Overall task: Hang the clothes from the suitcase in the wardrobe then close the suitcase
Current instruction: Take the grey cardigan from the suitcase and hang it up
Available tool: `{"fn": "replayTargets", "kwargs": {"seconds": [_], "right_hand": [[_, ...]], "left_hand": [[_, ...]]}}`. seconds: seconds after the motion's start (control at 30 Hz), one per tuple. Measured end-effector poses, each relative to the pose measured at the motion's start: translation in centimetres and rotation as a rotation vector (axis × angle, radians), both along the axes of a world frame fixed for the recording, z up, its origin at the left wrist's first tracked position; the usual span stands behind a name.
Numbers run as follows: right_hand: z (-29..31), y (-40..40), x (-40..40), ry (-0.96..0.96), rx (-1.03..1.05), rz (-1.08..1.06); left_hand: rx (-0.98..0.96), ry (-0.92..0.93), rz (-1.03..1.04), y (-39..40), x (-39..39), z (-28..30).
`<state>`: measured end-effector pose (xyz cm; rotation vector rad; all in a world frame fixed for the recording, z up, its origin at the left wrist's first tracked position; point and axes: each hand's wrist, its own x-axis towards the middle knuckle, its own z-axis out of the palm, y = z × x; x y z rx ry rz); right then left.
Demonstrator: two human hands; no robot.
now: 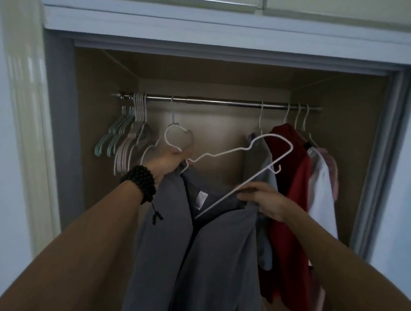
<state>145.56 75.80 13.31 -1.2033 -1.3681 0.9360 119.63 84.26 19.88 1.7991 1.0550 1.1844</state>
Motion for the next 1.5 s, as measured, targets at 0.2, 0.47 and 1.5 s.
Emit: {"fn": "replayTargets", "kwargs": {"seconds": [0.2, 0.47, 1.5], "right_hand": [[3.3, -0.7, 4.9, 0.255, -0.007, -0.288], [6.2, 0.6, 5.7, 0.231, 0.021, -0.390], [0.0, 2.4, -0.8, -0.768, 0.134, -0.235]], "left_hand": [[0.034, 0.159, 0.127, 1.2, -2.6, -1.2], [0.129, 0.434, 0.171, 1.0, -3.0, -2.0], [0.051, 1.044, -0.129, 0.1, -10.0, -2.5]]}}
